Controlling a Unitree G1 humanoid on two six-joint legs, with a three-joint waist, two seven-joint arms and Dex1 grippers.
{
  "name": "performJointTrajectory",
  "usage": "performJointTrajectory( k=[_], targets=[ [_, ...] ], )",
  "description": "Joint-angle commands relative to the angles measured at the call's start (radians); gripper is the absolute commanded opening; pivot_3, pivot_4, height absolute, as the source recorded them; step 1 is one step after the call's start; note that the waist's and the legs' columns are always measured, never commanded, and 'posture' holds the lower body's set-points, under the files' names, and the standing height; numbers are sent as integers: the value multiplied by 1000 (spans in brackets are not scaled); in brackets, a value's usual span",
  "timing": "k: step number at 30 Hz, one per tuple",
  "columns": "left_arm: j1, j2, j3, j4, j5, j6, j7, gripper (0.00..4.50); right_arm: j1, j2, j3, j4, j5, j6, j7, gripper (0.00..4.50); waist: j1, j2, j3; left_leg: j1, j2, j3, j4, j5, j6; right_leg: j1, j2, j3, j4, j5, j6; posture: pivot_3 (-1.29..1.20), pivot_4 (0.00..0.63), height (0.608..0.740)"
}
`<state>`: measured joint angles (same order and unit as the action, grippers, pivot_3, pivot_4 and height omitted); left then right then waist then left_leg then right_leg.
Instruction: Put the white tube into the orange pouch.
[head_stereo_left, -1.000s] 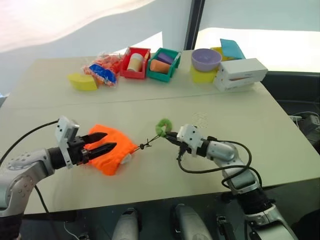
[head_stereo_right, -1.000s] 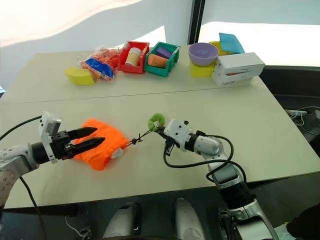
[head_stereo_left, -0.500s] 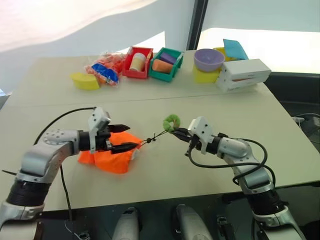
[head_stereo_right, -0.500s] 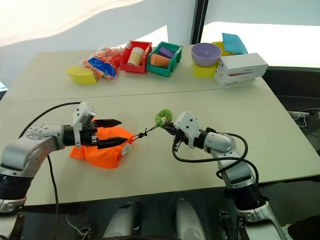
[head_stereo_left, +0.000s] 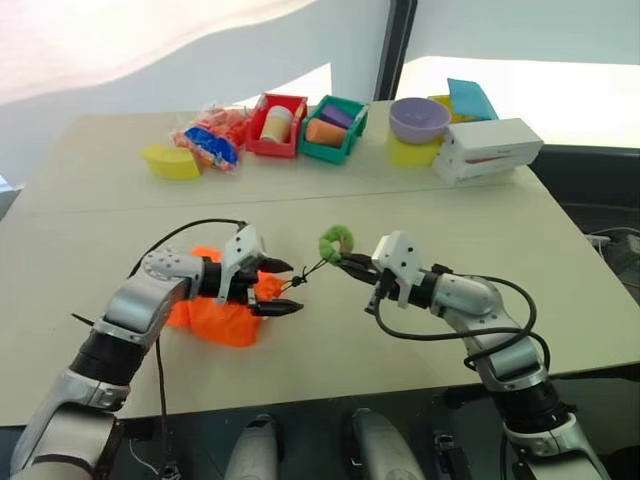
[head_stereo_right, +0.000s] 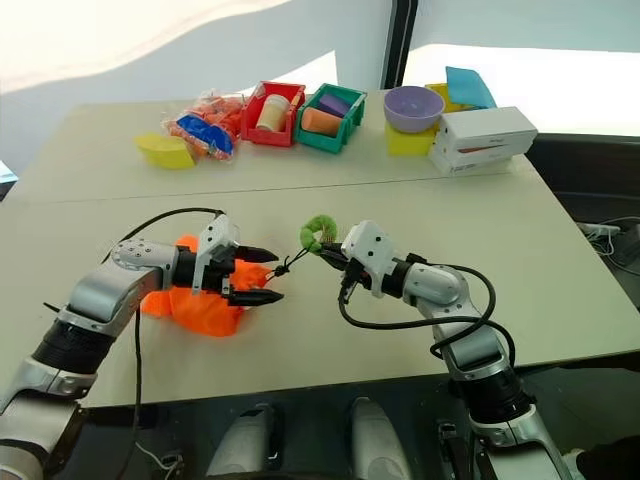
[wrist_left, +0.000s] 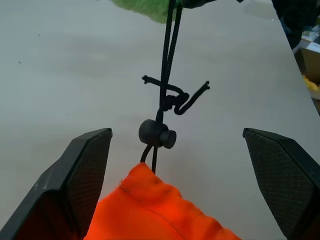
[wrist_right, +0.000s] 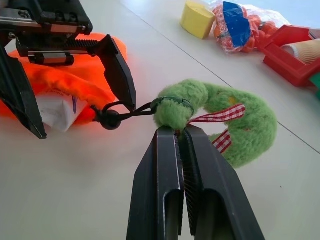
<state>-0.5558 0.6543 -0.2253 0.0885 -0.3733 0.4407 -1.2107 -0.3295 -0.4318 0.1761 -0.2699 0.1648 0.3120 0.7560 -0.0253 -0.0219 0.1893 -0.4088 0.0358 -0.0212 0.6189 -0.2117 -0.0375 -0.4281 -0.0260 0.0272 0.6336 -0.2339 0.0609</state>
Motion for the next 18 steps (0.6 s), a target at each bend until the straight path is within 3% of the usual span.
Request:
performJointTrajectory(
  k=[1,9,18],
  targets=[
    [-55,-16,1,47,6,-36,-57,4453,-23,3,-3,-40,15,-14,2,0,5,0,0,0,0,0,0,0,0,0,0,0,0,0,0,0,150,740],
    [-164,-38,-45,237,65,-73,-215,4453,-26,3,2,-34,13,-19,-1,0,9,0,0,-1,0,0,3,0,0,0,0,0,1,0,0,0,150,740],
    [-237,-102,-62,372,134,-167,-279,4453,-22,3,4,-41,10,-19,-12,0,9,0,0,-1,0,0,4,0,0,0,0,0,2,0,0,0,150,740]
  ],
)
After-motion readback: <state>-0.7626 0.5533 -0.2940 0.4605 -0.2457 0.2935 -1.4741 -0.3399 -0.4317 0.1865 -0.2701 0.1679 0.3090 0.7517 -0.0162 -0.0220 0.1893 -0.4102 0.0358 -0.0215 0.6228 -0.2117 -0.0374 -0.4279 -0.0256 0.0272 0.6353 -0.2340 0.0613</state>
